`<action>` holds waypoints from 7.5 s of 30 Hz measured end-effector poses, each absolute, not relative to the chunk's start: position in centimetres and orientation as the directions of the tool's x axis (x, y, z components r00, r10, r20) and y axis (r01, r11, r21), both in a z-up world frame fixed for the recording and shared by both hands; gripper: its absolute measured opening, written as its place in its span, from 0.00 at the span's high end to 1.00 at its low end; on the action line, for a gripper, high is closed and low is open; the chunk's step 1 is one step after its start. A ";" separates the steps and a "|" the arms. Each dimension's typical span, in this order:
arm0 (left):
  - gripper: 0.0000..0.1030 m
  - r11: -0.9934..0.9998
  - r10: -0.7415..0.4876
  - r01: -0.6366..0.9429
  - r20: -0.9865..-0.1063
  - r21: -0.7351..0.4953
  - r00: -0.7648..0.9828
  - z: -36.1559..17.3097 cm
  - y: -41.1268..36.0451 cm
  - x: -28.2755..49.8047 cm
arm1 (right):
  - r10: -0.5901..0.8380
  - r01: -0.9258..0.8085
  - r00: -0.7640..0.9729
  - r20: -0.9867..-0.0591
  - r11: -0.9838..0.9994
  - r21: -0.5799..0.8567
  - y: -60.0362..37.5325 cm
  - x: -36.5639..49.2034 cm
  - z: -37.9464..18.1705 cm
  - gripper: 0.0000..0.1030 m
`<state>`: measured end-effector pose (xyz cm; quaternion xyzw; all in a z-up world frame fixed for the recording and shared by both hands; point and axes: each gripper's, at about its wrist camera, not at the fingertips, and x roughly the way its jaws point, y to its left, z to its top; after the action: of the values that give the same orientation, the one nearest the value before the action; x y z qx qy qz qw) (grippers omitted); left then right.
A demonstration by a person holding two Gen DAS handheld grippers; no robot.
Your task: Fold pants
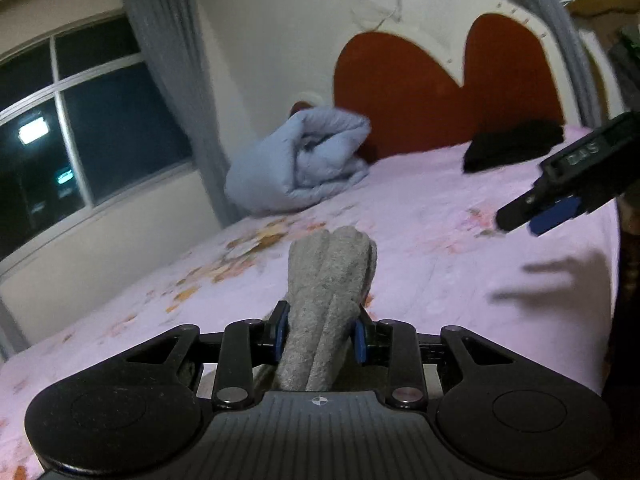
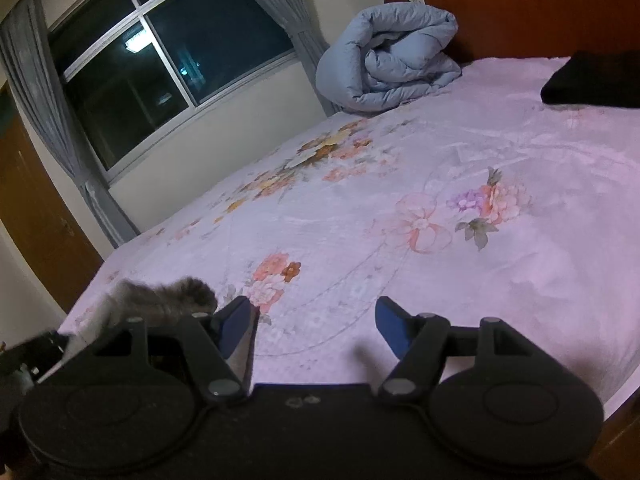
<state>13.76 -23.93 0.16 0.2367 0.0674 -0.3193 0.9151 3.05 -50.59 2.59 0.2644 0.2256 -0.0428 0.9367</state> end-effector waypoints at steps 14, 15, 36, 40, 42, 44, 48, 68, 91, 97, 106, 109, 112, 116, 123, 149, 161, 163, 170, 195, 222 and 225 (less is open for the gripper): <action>0.01 0.673 -0.487 0.599 -0.349 0.433 0.800 -0.4 -19.8 10.1 | 0.057 0.161 0.898 -0.435 0.880 0.446 -49.7 3.3 3.1 0.38; 0.01 0.703 -0.490 0.594 -0.339 0.392 0.803 0.3 -18.6 10.6 | 0.068 0.140 0.901 -0.428 0.888 0.437 -49.2 3.8 3.4 0.38; 0.01 0.988 -0.149 0.127 -0.737 -0.087 0.659 -4.9 -8.8 36.7 | 0.126 -0.165 0.754 -0.644 0.986 0.000 -35.3 19.6 2.3 0.78; 0.00 0.984 -0.179 0.105 -0.732 -0.146 0.657 -6.6 -8.3 37.0 | 0.121 -0.156 0.745 -0.656 0.988 0.005 -36.0 18.9 0.8 0.72; 0.00 0.982 -0.186 0.097 -0.721 -0.163 0.668 -6.0 -8.0 36.0 | 0.120 -0.152 0.753 -0.646 0.988 0.006 -36.0 18.5 1.0 0.71; 0.00 0.982 -0.185 0.107 -0.676 -0.157 0.713 -4.3 -7.0 33.2 | 0.138 -0.158 0.794 -0.592 0.987 0.018 -36.3 17.2 2.6 0.75; 0.00 0.976 -0.214 0.185 -0.656 -0.115 0.724 -2.8 -6.4 26.2 | 0.234 -0.243 0.809 -0.539 0.968 0.054 -36.4 13.4 5.0 0.75; 0.24 0.873 -0.431 0.109 -0.646 -0.476 0.630 -4.8 -3.7 11.8 | 0.255 -0.105 0.790 -0.557 0.952 0.287 -36.1 4.7 3.9 0.70; 0.50 0.506 -0.640 -0.133 -0.475 -0.852 0.604 -8.8 -5.5 13.0 | 0.297 0.119 0.793 -0.531 0.780 0.614 -43.2 5.8 1.5 0.58; 0.50 0.470 -0.640 -0.153 -0.456 -0.869 0.619 -9.9 -6.1 14.7 | 0.361 0.128 0.752 -0.552 0.741 0.659 -43.0 8.2 0.0 0.63; 0.78 0.463 -0.651 -0.070 -0.392 -0.884 0.651 -8.5 -5.2 13.7 | 0.371 0.037 0.767 -0.524 0.790 0.612 -42.5 7.8 1.9 0.89; 0.78 0.463 -0.653 -0.062 -0.387 -0.884 0.651 -9.0 -4.7 12.8 | 0.369 0.014 0.772 -0.519 0.805 0.593 -42.2 6.7 2.4 0.89; 0.81 0.462 -0.653 -0.114 -0.424 -0.880 0.627 -11.4 -4.0 12.4 | 0.359 0.055 0.746 -0.561 0.806 0.589 -42.3 6.6 0.7 0.89; 0.80 0.472 -0.663 -0.150 -0.463 -0.868 0.589 -12.3 -3.3 11.7 | 0.345 0.100 0.734 -0.585 0.797 0.595 -42.7 6.9 0.6 0.75; 0.38 0.634 -0.512 -0.069 -0.485 -0.770 0.710 -6.3 1.7 11.0 | 0.291 0.113 0.807 -0.514 0.778 0.618 -45.5 5.4 3.1 0.42; 0.36 0.743 -0.467 -0.090 -0.610 -0.663 0.640 -8.0 2.7 15.9 | 0.432 -0.027 0.761 -0.484 0.766 0.642 -40.9 7.9 2.3 0.80; 0.08 0.915 -0.306 0.023 -0.659 -0.402 0.687 -4.5 0.3 15.4 | 0.367 0.041 0.801 -0.473 0.755 0.654 -44.6 7.5 1.4 0.40; 0.04 0.940 -0.275 0.053 -0.657 -0.337 0.702 -3.8 -0.5 15.1 | 0.375 0.052 0.804 -0.462 0.729 0.683 -45.5 7.3 1.0 0.37; 0.00 0.971 -0.216 0.086 -0.662 -0.224 0.717 -2.3 -2.0 15.0 | 0.390 0.113 0.803 -0.450 0.643 0.757 -47.7 6.7 -0.2 0.12; 0.00 0.672 -0.671 0.121 -0.532 -0.730 0.517 -9.0 -1.2 26.9 | 0.692 0.061 0.573 -0.438 0.497 0.866 -45.8 15.0 -5.8 0.05; 0.71 0.681 -0.627 0.120 -0.490 -0.722 0.606 -9.3 2.2 36.9 | 0.717 -0.132 0.443 -0.538 0.646 0.752 -39.7 30.9 -2.6 0.64; 0.67 0.606 -0.668 0.101 -0.436 -0.789 0.603 -12.4 2.8 37.5 | 0.749 -0.063 0.449 -0.488 0.571 0.818 -41.4 31.5 -6.6 0.65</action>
<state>37.55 2.81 -12.35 -0.3754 0.3775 -0.2364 0.8129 31.48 -41.38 -6.62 0.3788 0.4524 0.2662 0.7622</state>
